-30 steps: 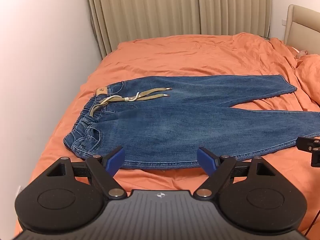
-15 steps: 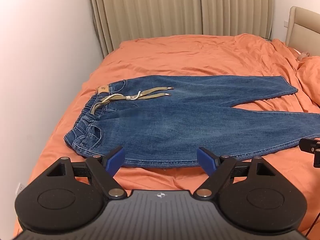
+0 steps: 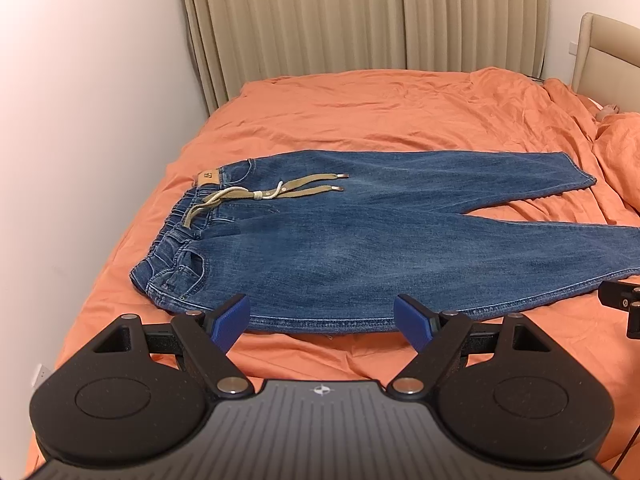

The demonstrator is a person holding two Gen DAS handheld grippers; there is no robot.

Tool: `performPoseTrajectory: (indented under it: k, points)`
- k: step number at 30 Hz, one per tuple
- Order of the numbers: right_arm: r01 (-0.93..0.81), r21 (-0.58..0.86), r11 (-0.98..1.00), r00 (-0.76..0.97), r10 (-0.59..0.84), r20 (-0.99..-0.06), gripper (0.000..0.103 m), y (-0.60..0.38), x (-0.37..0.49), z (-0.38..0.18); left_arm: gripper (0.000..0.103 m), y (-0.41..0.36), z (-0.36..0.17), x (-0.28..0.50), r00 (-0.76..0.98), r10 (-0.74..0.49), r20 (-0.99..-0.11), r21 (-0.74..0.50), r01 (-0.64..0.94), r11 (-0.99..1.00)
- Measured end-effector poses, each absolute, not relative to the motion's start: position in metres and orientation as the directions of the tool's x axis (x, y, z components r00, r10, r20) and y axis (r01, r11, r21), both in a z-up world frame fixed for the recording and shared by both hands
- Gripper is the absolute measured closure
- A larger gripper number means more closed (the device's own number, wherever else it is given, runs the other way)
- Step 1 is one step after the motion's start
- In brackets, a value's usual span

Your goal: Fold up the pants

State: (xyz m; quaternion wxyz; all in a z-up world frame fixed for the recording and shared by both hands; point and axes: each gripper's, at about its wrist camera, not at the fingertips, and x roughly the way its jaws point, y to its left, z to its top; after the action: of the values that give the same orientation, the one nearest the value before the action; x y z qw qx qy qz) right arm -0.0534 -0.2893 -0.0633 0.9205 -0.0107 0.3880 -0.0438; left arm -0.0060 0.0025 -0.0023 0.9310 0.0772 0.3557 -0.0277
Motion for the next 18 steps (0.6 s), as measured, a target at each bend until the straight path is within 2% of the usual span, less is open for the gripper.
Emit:
performPoseTrajectory:
  k: [18]
  points:
    - [0.083, -0.055, 0.995, 0.695, -0.098, -0.712, 0.009, -0.2917, -0.0576, -0.0624, 0.008, 0.0013, -0.0012, -0.0059, 0.745, -0.004, -0.668, 0.120, 0.112, 0.986]
